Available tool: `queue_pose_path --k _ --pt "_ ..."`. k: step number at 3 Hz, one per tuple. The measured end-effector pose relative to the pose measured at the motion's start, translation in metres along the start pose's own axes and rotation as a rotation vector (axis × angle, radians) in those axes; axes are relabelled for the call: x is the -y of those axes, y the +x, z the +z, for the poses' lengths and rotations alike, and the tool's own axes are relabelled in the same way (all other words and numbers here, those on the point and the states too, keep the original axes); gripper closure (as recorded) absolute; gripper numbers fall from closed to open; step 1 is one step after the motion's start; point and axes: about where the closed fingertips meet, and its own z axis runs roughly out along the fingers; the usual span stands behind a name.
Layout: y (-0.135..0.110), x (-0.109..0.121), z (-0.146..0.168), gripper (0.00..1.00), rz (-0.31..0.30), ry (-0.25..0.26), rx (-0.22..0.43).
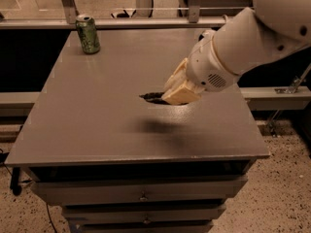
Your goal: Move rxbar chocolate near pepsi can
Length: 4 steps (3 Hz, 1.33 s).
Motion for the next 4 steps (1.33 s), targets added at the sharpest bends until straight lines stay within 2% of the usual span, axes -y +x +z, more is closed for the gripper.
queue_pose_path --k 1,2,3,4 --pt "-0.012 0.028 0.022 1.00 -0.043 0.068 0.037" --pt "-0.035 0.085 0.044 1.00 -0.087 0.176 0.069" --pt "-0.050 0.133 0.059 1.00 -0.123 0.261 0.060" --pt "-0.039 0.154 0.066 1.00 -0.119 0.314 0.016"
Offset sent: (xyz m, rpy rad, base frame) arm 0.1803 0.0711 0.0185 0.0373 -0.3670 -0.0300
